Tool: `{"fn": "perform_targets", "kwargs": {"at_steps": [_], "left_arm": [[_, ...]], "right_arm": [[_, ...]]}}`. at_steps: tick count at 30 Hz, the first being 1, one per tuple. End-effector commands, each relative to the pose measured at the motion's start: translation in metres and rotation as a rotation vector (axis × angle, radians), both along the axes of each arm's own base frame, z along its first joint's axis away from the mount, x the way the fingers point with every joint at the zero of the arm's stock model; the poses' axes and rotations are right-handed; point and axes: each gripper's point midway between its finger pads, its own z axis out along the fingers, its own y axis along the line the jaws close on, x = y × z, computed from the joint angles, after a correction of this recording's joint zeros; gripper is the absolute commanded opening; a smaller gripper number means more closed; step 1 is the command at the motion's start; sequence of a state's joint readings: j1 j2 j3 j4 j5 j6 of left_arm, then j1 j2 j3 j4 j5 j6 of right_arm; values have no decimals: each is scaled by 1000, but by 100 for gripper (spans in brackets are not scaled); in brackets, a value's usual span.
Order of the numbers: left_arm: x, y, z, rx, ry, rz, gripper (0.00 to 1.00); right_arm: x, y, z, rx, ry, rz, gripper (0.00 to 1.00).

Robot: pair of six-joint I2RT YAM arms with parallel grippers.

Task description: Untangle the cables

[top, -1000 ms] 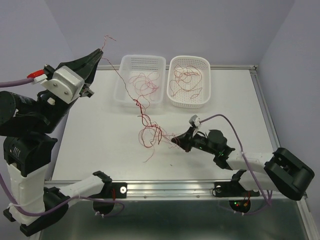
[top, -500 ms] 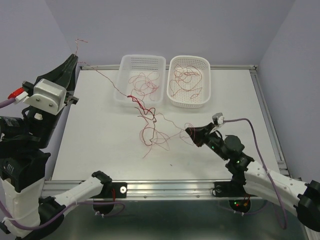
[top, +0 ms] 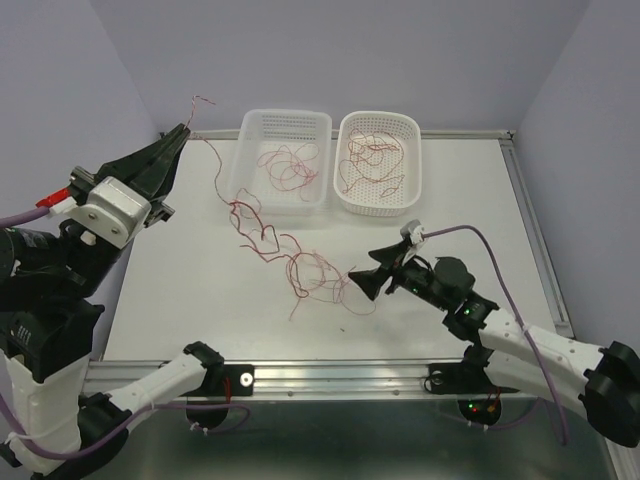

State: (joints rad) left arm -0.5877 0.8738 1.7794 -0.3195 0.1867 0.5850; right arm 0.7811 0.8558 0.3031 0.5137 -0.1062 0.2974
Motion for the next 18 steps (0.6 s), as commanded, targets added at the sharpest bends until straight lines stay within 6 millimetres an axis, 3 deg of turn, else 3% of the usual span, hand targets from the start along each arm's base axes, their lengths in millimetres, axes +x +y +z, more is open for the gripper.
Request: {"fn": "perform_targets", "kwargs": {"at_steps": [1, 5, 7, 8, 11, 12, 13, 16, 18], "left_arm": [[-4, -17, 3, -3, -7, -92, 0], [6, -22, -2, 10, 15, -87, 0], [8, -26, -5, 15, 24, -97, 0], [6, -28, -6, 17, 24, -112, 0], [7, -34, -9, 25, 33, -140, 0], [6, -35, -8, 24, 33, -145, 0], [5, -37, -7, 22, 35, -160, 0], [3, -39, -4, 18, 32, -177, 0], [1, -40, -3, 17, 33, -189, 0]], "right_arm": [[-5, 26, 80, 97, -196, 134, 91], [26, 24, 87, -13, -154, 5, 91], [54, 14, 52, -144, -49, -139, 91], [58, 15, 50, -156, -42, -149, 90], [36, 44, 64, -93, -116, 57, 90], [18, 55, 68, -60, -147, 178, 91], [13, 62, 91, 2, -228, 215, 92], [8, 77, 126, 51, -340, 297, 91], [8, 94, 129, 40, -362, 370, 89]]}}
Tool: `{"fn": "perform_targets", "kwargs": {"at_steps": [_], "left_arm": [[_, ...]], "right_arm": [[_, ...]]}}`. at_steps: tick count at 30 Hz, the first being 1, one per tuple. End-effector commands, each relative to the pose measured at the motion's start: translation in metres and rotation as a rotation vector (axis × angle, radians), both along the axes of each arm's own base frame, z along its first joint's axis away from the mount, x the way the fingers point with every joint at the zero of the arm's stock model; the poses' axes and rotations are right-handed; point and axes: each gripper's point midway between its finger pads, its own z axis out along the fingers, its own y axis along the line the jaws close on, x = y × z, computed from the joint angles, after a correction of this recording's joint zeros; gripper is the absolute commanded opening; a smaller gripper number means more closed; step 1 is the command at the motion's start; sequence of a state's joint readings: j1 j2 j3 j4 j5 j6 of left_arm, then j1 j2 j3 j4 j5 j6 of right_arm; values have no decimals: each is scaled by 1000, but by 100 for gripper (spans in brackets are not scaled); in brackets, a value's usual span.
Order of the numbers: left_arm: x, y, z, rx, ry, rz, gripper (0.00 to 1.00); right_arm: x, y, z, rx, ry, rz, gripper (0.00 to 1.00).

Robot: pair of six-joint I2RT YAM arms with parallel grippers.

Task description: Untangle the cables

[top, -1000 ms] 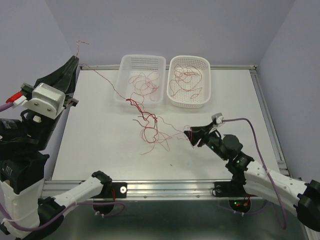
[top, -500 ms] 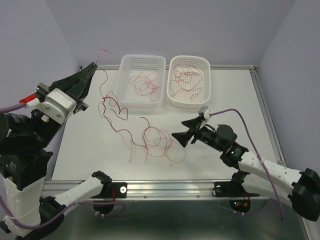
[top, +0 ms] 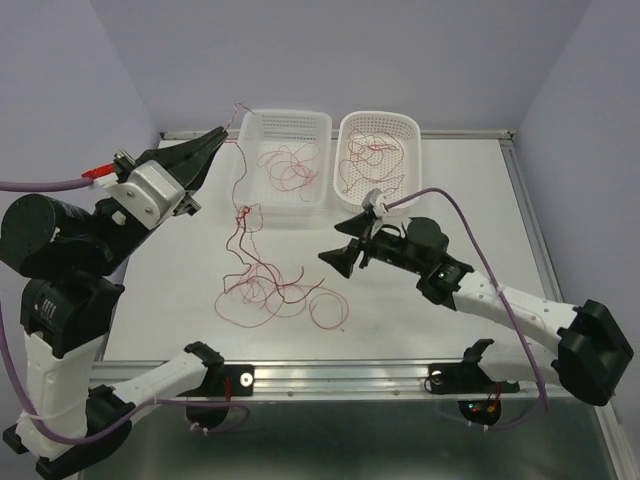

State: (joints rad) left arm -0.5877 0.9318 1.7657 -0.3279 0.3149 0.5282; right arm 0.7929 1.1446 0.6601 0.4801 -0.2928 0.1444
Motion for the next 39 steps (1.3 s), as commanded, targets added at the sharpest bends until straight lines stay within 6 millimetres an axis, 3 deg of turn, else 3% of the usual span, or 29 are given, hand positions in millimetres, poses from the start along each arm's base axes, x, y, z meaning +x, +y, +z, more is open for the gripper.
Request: {"fn": "perform_targets", "kwargs": {"at_steps": [1, 3, 4, 5, 8, 15, 21, 25, 31, 34, 36, 37, 39], "left_arm": [[-11, -3, 17, -39, -36, -51, 0], [-9, -5, 16, -35, -31, -55, 0], [-9, -6, 16, -37, -26, -58, 0], [-9, -7, 15, -35, -27, -64, 0], [-9, -9, 15, -33, -25, -74, 0], [-1, -14, 9, -17, -15, -73, 0], [3, -17, 8, -18, -17, -71, 0], [4, -19, 10, -27, -10, -83, 0], [0, -19, 15, -36, -17, -96, 0], [1, -16, 20, -47, -28, -78, 0], [3, -14, 22, -49, -34, -64, 0], [3, -13, 24, -50, -38, -57, 0], [7, -6, 28, -60, -54, -12, 0]], "right_arm": [[-15, 36, 85, 128, -238, 210, 89], [-12, 52, 82, 113, -233, 263, 89], [-11, 59, 101, 133, -270, 282, 90], [-11, 67, 97, 124, -266, 315, 91], [-12, 81, 115, 148, -287, 375, 92], [-34, 95, 132, 179, -305, 491, 92], [-53, 108, 132, 188, -318, 563, 92], [-50, 122, 146, 212, -340, 534, 92], [-40, 141, 144, 212, -315, 523, 85], [-44, 146, 132, 197, -299, 537, 69], [-44, 147, 122, 185, -279, 527, 47], [-45, 146, 121, 185, -277, 521, 23], [-43, 143, 106, 168, -241, 496, 6]]}}
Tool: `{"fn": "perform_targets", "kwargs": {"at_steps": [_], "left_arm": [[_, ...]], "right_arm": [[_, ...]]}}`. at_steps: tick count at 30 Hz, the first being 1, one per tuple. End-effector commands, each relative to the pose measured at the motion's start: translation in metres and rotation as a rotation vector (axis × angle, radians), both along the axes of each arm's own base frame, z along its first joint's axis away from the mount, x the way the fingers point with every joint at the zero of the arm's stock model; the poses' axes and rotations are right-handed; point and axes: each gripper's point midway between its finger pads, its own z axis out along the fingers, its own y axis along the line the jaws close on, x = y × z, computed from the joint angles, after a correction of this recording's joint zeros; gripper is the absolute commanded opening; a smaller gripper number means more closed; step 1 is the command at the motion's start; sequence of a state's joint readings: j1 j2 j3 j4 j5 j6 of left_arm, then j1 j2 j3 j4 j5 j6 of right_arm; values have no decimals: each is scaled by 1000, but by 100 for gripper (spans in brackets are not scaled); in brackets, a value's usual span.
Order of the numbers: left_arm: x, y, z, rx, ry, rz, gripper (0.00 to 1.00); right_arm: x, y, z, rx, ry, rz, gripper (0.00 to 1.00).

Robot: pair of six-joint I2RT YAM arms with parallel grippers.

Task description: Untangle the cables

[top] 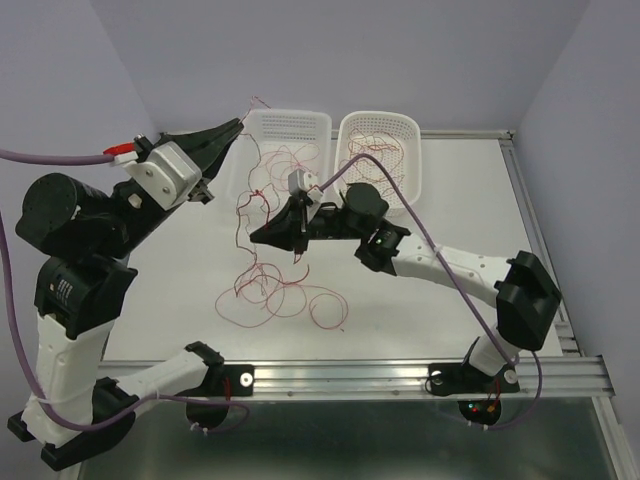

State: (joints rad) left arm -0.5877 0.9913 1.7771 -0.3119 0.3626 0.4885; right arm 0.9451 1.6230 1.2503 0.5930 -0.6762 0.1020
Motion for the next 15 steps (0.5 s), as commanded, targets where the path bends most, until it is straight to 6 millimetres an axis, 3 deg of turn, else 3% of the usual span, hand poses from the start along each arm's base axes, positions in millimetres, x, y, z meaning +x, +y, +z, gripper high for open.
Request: {"fn": "perform_targets", "kwargs": {"at_steps": [1, 4, 5, 10, 11, 13, 14, 15], "left_arm": [[-4, 17, 35, -72, -104, 67, 0], [2, 32, 40, -92, -137, 158, 0], [9, 40, 41, -108, -140, 217, 0], [12, 82, 56, -157, -211, 430, 0], [12, 89, 56, -169, -210, 464, 0], [6, 98, 57, -182, -222, 488, 0], [4, 101, 58, -190, -224, 495, 0], [3, 103, 58, -192, -222, 498, 0]], "right_arm": [[-4, -5, 1, 31, 4, -42, 1], [-3, -20, -10, 25, 34, -102, 1], [-7, -31, -27, 0, 63, -124, 1], [-3, -68, -79, -64, 185, -286, 1], [-5, -79, -107, -108, 230, -320, 1], [-4, -97, -112, -99, 255, -386, 1], [-8, -109, -137, -134, 302, -418, 1], [-8, -116, -140, -130, 320, -447, 0]]}}
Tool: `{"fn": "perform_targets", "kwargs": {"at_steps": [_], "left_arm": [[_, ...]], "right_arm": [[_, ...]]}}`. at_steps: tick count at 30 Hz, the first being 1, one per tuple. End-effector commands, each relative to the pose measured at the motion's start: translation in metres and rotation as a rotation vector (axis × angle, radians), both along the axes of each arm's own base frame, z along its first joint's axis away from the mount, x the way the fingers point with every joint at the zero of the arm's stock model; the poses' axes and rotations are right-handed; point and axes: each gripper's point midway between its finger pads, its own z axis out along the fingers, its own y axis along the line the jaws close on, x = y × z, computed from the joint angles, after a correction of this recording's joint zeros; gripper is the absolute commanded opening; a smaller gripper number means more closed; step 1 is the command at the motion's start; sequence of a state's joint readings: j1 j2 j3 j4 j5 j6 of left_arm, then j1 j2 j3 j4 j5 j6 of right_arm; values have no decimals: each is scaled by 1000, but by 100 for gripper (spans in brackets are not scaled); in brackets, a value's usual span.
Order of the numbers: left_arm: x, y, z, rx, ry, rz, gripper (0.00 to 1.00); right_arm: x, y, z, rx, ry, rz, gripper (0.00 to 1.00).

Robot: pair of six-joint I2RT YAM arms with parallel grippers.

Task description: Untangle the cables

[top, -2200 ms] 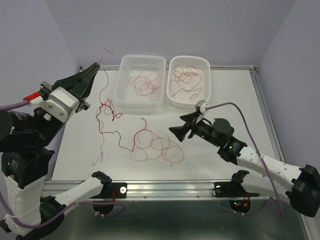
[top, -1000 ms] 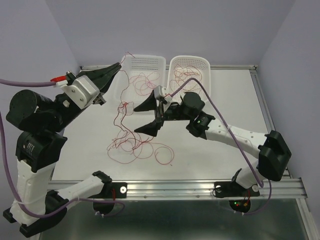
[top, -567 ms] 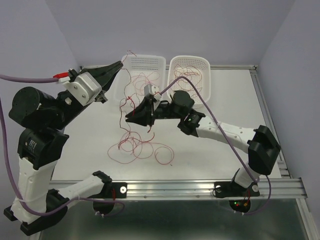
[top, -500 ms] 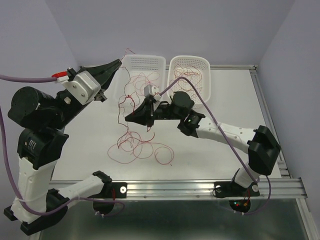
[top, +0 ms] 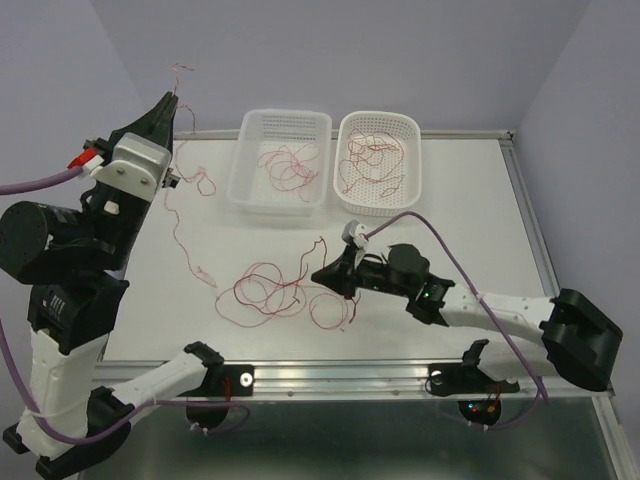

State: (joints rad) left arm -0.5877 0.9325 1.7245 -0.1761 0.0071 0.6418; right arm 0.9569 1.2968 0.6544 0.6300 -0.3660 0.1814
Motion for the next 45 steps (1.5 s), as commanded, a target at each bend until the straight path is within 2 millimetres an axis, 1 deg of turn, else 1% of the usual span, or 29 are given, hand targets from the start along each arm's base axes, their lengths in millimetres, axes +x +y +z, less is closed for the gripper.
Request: {"fn": "perform_targets", "kwargs": {"at_steps": [1, 3, 4, 6, 7, 8, 9, 10, 11, 12, 13, 14, 15, 16, 20, 22, 23, 25, 29, 30, 31, 32, 33, 34, 36, 40, 43, 44, 45], "left_arm": [[-20, 37, 28, -93, -105, 114, 0], [-20, 37, 26, -95, -101, 110, 0], [-21, 37, 24, -94, -96, 107, 0], [-20, 37, 21, -94, -86, 107, 0], [-21, 36, 21, -94, -85, 101, 0], [-19, 32, 18, -80, -76, 88, 0], [-19, 30, 16, -74, -73, 80, 0], [-17, 27, 12, -66, -64, 70, 0], [-17, 24, 11, -62, -63, 57, 0], [-14, 21, 8, -58, -56, 52, 0], [-7, 16, 1, -45, -40, 49, 0], [-3, 13, -1, -43, -40, 49, 0], [2, 10, -4, -37, -32, 54, 0], [10, 5, -8, -29, -27, 56, 0], [30, -7, -12, -22, -18, 59, 0], [31, -14, 0, -37, -40, 30, 0], [40, -24, 0, -32, -33, 13, 0], [41, -38, 10, -49, -52, -55, 0], [72, -80, 9, -63, -40, -166, 0], [88, -95, 7, -71, -14, -195, 0], [82, -92, 18, -87, -41, -197, 0], [105, -107, 8, -98, 5, -209, 0], [107, -107, 20, -134, -17, -208, 0], [126, -119, 13, -149, 14, -219, 0], [137, -131, 18, -172, 6, -244, 0], [175, -165, 34, -231, 15, -313, 0], [183, -178, 46, -273, -33, -366, 0], [197, -188, 35, -267, -22, -374, 0], [196, -189, 42, -307, -52, -395, 0]], "right_arm": [[10, -40, -12, 48, 66, -213, 1], [10, -55, -15, 59, 95, -269, 0], [10, -70, -14, 61, 108, -321, 1], [8, -81, -12, 53, 141, -358, 1], [13, -91, -24, 0, 168, -421, 1], [12, -93, -14, 13, 172, -424, 2], [11, -93, -15, -2, 180, -418, 6], [8, -91, -17, -13, 190, -398, 11], [8, -87, -22, -25, 209, -392, 28], [10, -84, -24, -33, 215, -393, 33], [15, -84, -31, -59, 229, -420, 40], [20, -85, -34, -74, 236, -446, 58], [26, -84, -37, -92, 247, -476, 64], [34, -89, -42, -108, 254, -532, 75], [49, -101, -41, -120, 247, -644, 91], [54, -106, -37, -115, 237, -685, 93], [60, -114, -34, -109, 229, -737, 93], [66, -123, -32, -106, 225, -801, 93], [80, -151, -16, -50, 197, -972, 93], [83, -156, -13, -40, 191, -1003, 93], [83, -157, -10, -34, 188, -1004, 93], [84, -159, -8, -29, 181, -1020, 93], [85, -160, -3, -20, 175, -1025, 93], [86, -163, 0, -13, 170, -1041, 93], [88, -166, 6, -2, 162, -1056, 93], [89, -173, 13, 17, 153, -1091, 93], [89, -177, 14, 26, 152, -1109, 92], [90, -180, 16, 31, 150, -1124, 92], [90, -181, 16, 30, 149, -1130, 92]]}}
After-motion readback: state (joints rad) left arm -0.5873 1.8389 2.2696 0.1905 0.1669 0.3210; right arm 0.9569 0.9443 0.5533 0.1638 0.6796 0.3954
